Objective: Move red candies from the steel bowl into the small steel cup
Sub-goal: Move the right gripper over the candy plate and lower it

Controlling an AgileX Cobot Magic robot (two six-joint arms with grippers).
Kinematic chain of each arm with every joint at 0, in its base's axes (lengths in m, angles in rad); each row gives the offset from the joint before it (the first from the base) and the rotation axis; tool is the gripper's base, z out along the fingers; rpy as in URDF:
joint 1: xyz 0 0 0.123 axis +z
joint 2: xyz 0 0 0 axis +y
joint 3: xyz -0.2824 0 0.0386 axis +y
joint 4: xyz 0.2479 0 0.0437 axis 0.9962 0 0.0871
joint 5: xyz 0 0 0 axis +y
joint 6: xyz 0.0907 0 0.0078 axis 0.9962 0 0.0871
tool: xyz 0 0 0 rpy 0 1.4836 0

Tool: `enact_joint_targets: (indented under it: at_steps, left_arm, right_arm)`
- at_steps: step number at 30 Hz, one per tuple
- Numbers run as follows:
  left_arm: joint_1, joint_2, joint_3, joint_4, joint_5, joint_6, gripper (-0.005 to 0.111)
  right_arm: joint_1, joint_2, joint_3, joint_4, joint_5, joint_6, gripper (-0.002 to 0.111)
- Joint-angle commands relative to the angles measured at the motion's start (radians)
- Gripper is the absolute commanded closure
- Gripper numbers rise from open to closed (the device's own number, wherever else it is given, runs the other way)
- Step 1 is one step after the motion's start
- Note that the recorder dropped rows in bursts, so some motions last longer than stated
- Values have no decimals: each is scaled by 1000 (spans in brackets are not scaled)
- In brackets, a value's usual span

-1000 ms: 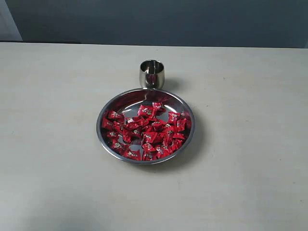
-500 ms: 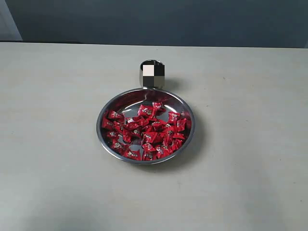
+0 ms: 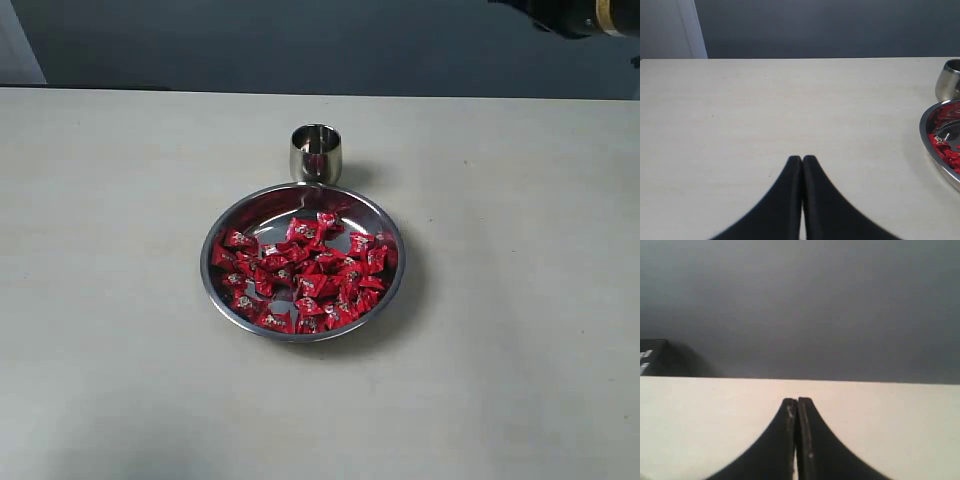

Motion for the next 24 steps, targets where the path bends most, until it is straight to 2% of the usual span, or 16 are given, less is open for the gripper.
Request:
enact_joint_targets:
  at_steps: [1,3,4,8,13,17,20,22,24]
  left_arm:
    - [-5,-7,3,5,-4,-2,106]
    - [-5,-7,3,5,-4,-2,106]
    - [-5,-7,3,5,-4,-2,106]
    - [-5,-7,3,5,-4,-2,106]
    - [-5,-7,3,7,-4,-2,106]
    - [-5,-7,3,7,-4,-2,106]
    - [-5,-7,3,7,-4,-2,106]
    - [-5,-7,3,7,-4,-2,106]
    - [-5,-7,3,7,-4,-2,106]
  right_arm:
    - [38,70,-69,-2,338,-203,108]
    - [49,90,-74,52,539,-395,108]
    - [49,100,-78,165,616,-533,108]
    - [40,141,-118,795,815,-1090,108]
    - [55,163,-123,1576,829,-1707,108]
    - [125,164,-125,2115,827,-2209,108]
    - [202,164,-127,2311,836,-2464,100]
    - [254,164,-127,2360,830,-2534,91]
    - [308,164,-127,2368,791,-2544,75]
